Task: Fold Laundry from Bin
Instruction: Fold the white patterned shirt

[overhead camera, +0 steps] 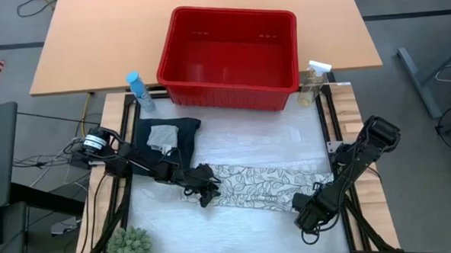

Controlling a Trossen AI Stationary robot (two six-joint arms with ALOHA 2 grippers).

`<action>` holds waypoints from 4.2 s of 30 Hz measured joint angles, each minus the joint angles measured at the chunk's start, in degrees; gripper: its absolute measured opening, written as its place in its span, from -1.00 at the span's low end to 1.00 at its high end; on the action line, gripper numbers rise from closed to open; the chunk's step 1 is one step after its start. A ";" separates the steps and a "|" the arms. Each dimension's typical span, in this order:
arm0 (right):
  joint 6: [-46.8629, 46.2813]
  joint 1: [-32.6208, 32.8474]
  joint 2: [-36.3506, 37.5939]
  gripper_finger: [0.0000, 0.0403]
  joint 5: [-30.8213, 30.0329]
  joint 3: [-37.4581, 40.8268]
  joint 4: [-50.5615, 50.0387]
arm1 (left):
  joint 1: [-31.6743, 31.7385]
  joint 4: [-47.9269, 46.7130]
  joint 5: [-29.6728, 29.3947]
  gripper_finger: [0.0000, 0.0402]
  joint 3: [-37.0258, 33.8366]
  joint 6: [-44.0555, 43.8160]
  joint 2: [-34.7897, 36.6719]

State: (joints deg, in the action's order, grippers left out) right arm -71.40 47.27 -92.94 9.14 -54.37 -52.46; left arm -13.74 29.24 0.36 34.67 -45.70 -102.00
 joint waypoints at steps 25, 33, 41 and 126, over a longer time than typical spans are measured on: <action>-6.31 8.67 1.89 -0.17 3.04 0.00 -1.24 | 0.02 -2.87 -0.02 -0.23 -0.13 0.25 -0.20; -17.66 11.30 6.31 -0.14 -11.30 0.00 0.21 | 0.02 -3.99 0.72 -0.23 -0.15 0.47 -0.19; -17.80 10.65 6.98 -0.34 -13.59 0.00 7.36 | -0.13 -4.57 0.79 -0.23 -0.13 0.49 -0.15; -37.54 1.05 1.76 -0.71 -13.28 2.21 -3.04 | 2.43 -16.94 5.05 -0.23 -0.26 -3.46 20.27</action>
State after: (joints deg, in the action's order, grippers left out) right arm -108.94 48.32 -91.18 -4.13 -52.16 -55.50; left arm -11.31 12.30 5.42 34.41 -49.16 -81.73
